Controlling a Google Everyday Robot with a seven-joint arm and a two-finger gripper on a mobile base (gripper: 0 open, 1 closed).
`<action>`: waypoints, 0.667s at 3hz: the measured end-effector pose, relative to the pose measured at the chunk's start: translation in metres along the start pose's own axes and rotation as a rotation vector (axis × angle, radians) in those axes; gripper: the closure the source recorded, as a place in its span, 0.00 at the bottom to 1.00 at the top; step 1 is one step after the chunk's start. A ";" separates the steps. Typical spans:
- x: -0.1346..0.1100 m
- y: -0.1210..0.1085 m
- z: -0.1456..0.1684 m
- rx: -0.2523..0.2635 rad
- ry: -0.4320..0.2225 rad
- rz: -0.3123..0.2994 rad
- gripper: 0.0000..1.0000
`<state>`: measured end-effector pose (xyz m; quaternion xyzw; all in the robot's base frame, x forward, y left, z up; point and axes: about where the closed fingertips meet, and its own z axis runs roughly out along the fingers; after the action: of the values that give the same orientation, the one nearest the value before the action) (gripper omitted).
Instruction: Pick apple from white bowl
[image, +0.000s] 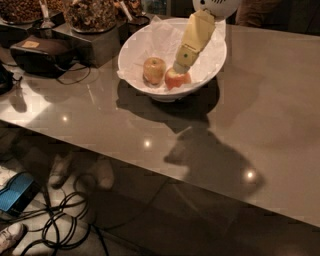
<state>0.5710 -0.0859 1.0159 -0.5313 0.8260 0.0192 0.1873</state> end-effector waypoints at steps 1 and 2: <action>-0.007 -0.003 -0.001 0.016 -0.023 -0.003 0.00; -0.014 -0.008 0.007 0.021 -0.052 0.026 0.00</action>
Offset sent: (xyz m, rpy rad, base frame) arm 0.0174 0.0100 -0.0083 0.0693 -0.0143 -0.0604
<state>0.5853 -0.0756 1.0157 -0.5181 0.8277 0.0268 0.2138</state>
